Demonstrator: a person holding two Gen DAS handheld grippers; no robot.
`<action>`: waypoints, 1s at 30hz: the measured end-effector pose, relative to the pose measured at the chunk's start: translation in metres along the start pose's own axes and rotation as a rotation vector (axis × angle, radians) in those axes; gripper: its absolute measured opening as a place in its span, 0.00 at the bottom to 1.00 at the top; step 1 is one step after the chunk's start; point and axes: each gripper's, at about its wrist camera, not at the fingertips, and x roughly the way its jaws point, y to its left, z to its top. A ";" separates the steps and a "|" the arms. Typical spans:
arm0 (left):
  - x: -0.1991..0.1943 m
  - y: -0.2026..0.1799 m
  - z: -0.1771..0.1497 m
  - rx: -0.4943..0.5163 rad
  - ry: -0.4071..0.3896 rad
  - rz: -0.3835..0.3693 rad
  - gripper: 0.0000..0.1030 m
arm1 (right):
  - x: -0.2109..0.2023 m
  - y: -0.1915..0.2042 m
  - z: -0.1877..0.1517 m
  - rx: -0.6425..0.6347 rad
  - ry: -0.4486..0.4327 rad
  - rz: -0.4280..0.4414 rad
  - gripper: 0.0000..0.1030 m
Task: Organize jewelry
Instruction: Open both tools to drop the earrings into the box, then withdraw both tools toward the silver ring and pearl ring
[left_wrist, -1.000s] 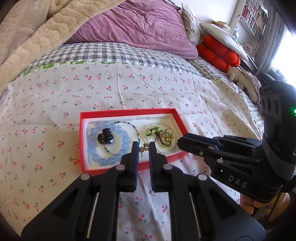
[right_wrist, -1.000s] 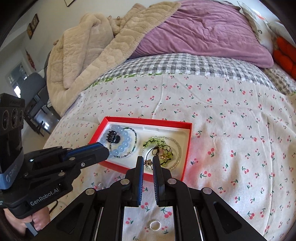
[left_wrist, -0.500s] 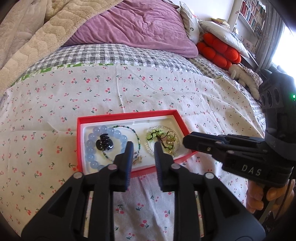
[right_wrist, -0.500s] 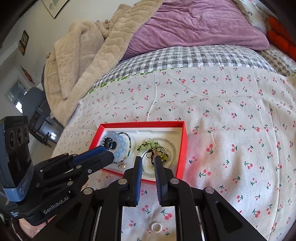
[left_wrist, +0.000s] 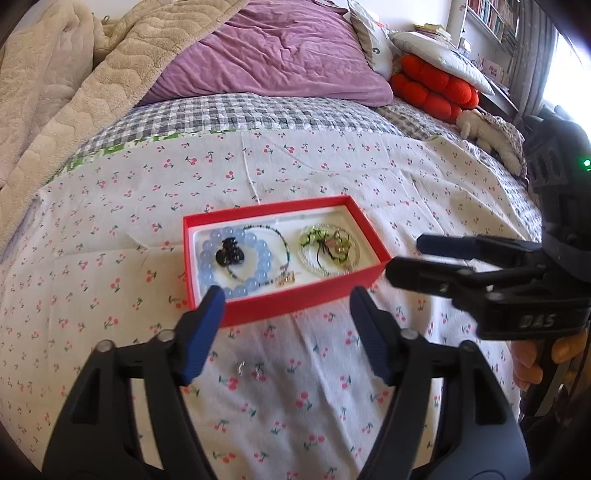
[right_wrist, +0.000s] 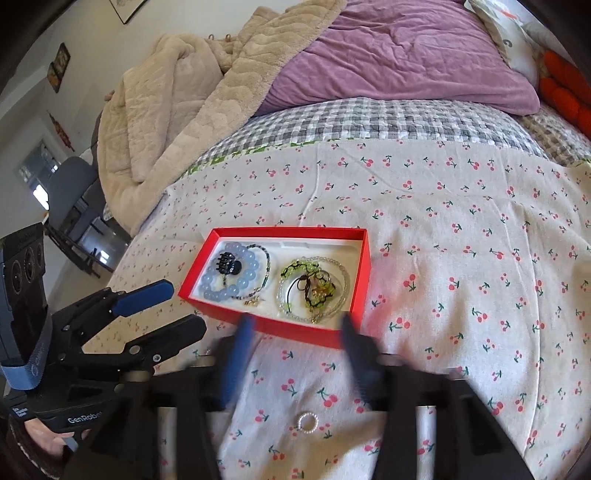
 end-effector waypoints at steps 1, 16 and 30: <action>-0.002 -0.001 -0.002 0.001 0.003 0.005 0.76 | -0.005 0.003 -0.003 -0.012 -0.008 0.002 0.71; -0.016 0.006 -0.041 -0.001 0.083 0.094 0.95 | -0.019 0.022 -0.038 -0.084 0.026 -0.054 0.77; 0.006 0.008 -0.080 0.079 0.196 0.137 0.95 | 0.003 0.028 -0.085 -0.200 0.140 -0.118 0.77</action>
